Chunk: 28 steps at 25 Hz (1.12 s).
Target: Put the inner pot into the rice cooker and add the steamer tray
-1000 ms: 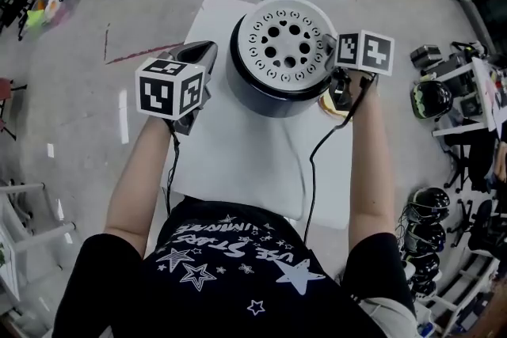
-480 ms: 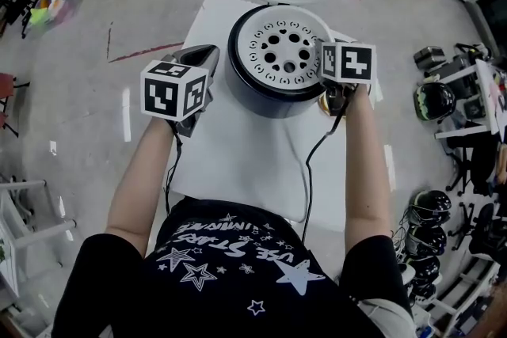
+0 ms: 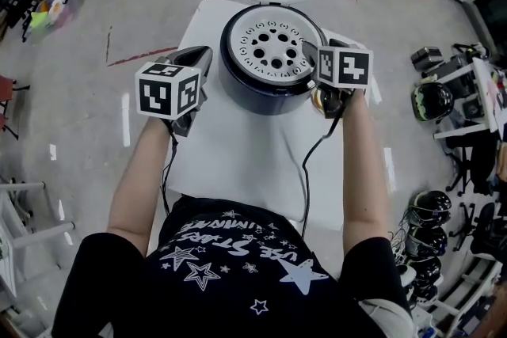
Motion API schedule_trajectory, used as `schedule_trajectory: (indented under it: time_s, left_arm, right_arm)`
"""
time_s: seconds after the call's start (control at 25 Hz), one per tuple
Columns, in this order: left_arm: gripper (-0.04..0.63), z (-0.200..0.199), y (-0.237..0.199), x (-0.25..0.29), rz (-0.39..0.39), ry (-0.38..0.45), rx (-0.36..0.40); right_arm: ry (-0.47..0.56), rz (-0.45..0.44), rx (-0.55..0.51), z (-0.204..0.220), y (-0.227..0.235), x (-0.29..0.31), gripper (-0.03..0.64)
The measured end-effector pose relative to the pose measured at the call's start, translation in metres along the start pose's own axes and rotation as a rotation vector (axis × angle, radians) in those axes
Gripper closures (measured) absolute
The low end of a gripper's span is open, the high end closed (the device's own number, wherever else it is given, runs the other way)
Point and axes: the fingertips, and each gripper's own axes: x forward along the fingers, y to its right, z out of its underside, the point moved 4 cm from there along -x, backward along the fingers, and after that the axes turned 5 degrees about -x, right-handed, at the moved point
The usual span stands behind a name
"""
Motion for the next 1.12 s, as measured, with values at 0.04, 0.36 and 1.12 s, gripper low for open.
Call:
schedule_trajectory:
  time_s: [0.04,0.36,1.12]
  left_arm:
    - [0.594,0.001,0.002,-0.001,-0.006,0.006,-0.004]
    - [0.594,0.019,0.017,-0.014,-0.044,0.036,-0.036]
    - [0.594,0.073,0.043,-0.072,0.012,0.020,-0.054]
  right_arm:
    - [0.013,-0.001,0.001,0.001,0.002,-0.004,0.308]
    - [0.222,0.006,0.010,0.001,0.009,-0.039,0.362]
    - [0.382,0.059,0.067,0.043,-0.058,-0.112,0.589]
